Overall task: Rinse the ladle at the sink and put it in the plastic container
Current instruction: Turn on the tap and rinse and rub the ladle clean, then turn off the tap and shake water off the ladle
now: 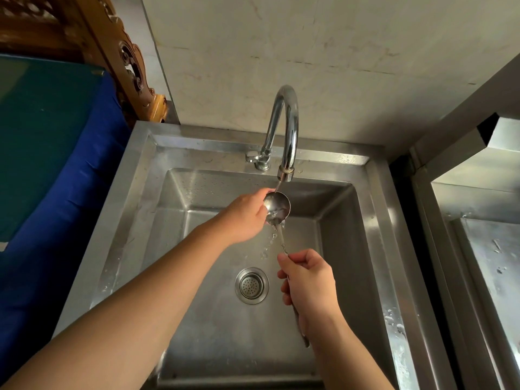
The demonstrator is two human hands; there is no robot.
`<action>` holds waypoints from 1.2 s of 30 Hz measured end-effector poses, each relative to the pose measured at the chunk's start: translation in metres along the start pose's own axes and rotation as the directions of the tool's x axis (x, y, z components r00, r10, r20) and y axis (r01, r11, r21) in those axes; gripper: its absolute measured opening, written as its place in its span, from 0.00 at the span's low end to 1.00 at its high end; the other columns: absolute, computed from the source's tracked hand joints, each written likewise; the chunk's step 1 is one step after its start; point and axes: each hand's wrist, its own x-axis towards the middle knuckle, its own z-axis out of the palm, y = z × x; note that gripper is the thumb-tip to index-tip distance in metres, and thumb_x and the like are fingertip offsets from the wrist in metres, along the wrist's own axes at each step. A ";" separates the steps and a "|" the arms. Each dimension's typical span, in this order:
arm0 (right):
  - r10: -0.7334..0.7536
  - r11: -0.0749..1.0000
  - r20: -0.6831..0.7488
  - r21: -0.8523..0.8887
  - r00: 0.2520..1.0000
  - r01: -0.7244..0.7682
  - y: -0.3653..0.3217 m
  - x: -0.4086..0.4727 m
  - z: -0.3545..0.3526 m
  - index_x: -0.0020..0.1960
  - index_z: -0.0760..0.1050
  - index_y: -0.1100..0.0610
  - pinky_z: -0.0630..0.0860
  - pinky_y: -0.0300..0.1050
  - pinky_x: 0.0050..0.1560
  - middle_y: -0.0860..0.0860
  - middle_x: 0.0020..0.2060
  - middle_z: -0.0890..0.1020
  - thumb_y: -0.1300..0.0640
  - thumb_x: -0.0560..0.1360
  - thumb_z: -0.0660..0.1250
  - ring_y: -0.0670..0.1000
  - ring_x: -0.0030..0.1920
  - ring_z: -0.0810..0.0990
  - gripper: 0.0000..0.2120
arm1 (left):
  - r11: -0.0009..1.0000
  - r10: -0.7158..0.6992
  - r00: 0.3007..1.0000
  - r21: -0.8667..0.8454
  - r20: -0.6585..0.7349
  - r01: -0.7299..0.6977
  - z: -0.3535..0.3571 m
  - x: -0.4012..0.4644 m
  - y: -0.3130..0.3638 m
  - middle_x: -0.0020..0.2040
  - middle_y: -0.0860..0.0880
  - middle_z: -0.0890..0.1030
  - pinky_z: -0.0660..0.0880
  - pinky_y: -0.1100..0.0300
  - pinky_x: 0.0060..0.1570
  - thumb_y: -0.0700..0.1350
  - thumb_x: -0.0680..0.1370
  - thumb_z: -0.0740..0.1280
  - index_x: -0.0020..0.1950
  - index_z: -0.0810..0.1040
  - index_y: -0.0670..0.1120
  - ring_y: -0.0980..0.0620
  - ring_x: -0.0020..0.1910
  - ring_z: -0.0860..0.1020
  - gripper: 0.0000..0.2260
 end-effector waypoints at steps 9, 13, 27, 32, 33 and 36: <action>-0.055 0.998 0.052 -0.003 0.997 0.055 -0.015 -0.004 -0.006 0.44 0.79 0.63 0.71 0.39 0.20 0.50 0.25 0.81 0.60 0.74 0.73 0.44 0.20 0.74 0.07 | 1.000 0.002 0.998 0.004 -0.065 -0.001 -0.038 0.002 -0.009 0.67 0.47 0.78 0.72 0.56 0.60 0.39 0.80 0.60 0.76 0.66 0.50 0.47 0.65 0.76 0.24; -0.044 0.999 0.044 -0.006 0.998 0.044 -0.011 -0.010 -0.010 0.43 0.79 0.61 0.74 0.40 0.23 0.51 0.27 0.82 0.58 0.75 0.73 0.44 0.22 0.74 0.07 | 0.930 0.045 0.995 0.366 -0.094 -0.007 -0.048 0.018 -0.014 0.81 0.43 0.60 0.63 0.44 0.75 0.40 0.78 0.65 0.81 0.56 0.44 0.41 0.79 0.59 0.33; -0.006 1.000 0.007 -0.029 1.000 0.007 0.006 -0.022 -0.025 0.42 0.80 0.58 0.70 0.44 0.30 0.50 0.29 0.85 0.54 0.74 0.74 0.47 0.24 0.72 0.08 | 0.772 -0.031 0.999 0.635 -0.012 0.031 -0.021 0.034 -0.027 0.84 0.48 0.39 0.46 0.36 0.78 0.63 0.75 0.66 0.83 0.41 0.46 0.44 0.82 0.39 0.48; 0.021 0.999 0.029 0.035 0.999 -0.022 0.010 -0.023 -0.024 0.41 0.79 0.58 0.71 0.42 0.27 0.50 0.29 0.84 0.55 0.74 0.75 0.47 0.25 0.72 0.08 | 0.795 -0.055 0.999 0.605 -0.003 0.045 -0.015 0.032 -0.029 0.84 0.48 0.37 0.46 0.37 0.78 0.62 0.75 0.67 0.82 0.38 0.45 0.43 0.82 0.38 0.49; 0.016 0.999 0.033 0.042 0.999 -0.018 0.010 -0.024 -0.023 0.40 0.79 0.58 0.70 0.43 0.29 0.50 0.29 0.84 0.54 0.73 0.75 0.47 0.25 0.71 0.09 | 0.797 -0.058 0.998 0.603 -0.001 0.047 -0.014 0.031 -0.029 0.84 0.48 0.37 0.46 0.37 0.79 0.62 0.75 0.67 0.82 0.38 0.45 0.43 0.82 0.38 0.49; -0.005 0.999 0.040 0.041 0.999 0.003 0.009 -0.024 -0.022 0.39 0.79 0.56 0.71 0.44 0.38 0.49 0.28 0.85 0.53 0.73 0.75 0.43 0.27 0.75 0.09 | 0.810 -0.076 0.997 0.584 0.011 0.055 -0.013 0.031 -0.027 0.83 0.48 0.36 0.46 0.37 0.79 0.61 0.75 0.66 0.82 0.38 0.46 0.43 0.82 0.38 0.49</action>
